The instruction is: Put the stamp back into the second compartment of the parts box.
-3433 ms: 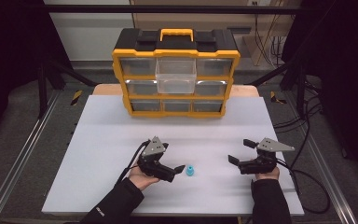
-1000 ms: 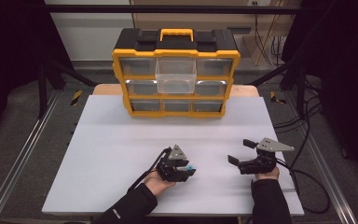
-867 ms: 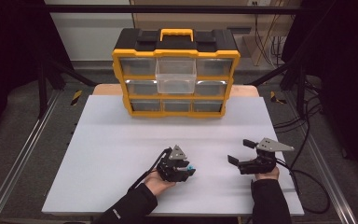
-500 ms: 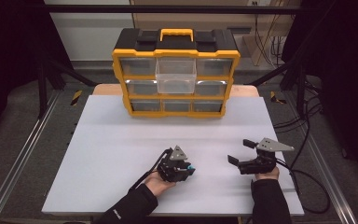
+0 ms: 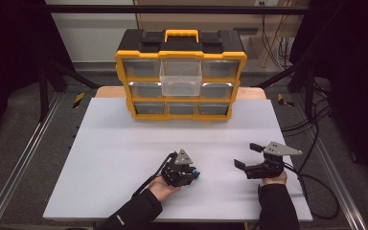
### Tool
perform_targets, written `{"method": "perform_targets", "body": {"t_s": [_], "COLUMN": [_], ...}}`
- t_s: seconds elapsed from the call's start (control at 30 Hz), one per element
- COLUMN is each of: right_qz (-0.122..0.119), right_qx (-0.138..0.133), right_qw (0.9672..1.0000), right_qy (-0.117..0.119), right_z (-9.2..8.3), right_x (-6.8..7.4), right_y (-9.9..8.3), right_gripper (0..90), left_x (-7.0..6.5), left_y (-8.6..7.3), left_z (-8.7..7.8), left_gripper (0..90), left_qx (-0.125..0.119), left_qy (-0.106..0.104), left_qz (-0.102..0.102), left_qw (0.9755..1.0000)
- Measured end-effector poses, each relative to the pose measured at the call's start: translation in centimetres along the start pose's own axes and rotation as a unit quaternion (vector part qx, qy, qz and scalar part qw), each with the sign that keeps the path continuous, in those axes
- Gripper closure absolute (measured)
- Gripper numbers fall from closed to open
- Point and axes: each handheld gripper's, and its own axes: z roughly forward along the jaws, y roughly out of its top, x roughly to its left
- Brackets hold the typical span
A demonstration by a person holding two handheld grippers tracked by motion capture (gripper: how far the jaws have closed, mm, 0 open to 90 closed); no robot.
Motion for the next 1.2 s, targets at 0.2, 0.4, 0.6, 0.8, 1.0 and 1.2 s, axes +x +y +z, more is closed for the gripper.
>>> {"method": "perform_targets", "body": {"t_s": [0.2,0.4,0.6,0.8,1.0,1.2], "right_qz": [0.0,0.0,-0.001,0.0,0.0,0.0], "right_qx": [0.0,0.001,0.001,0.001,0.001,0.001], "right_qw": [1.0,1.0,1.0,1.0,1.0,1.0], "right_qy": [0.001,0.001,0.001,0.001,0.0,0.001], "right_z": [0.0,0.0,0.0,0.0,0.1,0.0], "right_x": [0.0,0.0,0.0,0.0,0.0,0.0], "right_y": [0.0,0.0,0.0,0.0,0.0,0.0], "right_gripper": [2.6,2.6,2.6,2.6,2.6,2.6], "left_x": [0.0,0.1,0.3,0.5,0.6,0.9], "left_y": [0.0,0.1,0.2,0.2,0.3,0.4], "left_z": [-0.1,-0.4,-0.8,-1.2,-1.6,-2.1], "left_gripper": [72.4,72.5,72.5,72.5,72.5,72.5], "left_qx": [-0.004,-0.012,-0.016,-0.019,-0.022,-0.027], "left_qy": [-0.001,-0.004,-0.007,-0.01,-0.01,-0.009], "left_qz": [-0.001,-0.004,-0.004,-0.007,-0.006,-0.007], "left_qw": [1.0,0.9999,0.9998,0.9997,0.9997,0.9996]}}
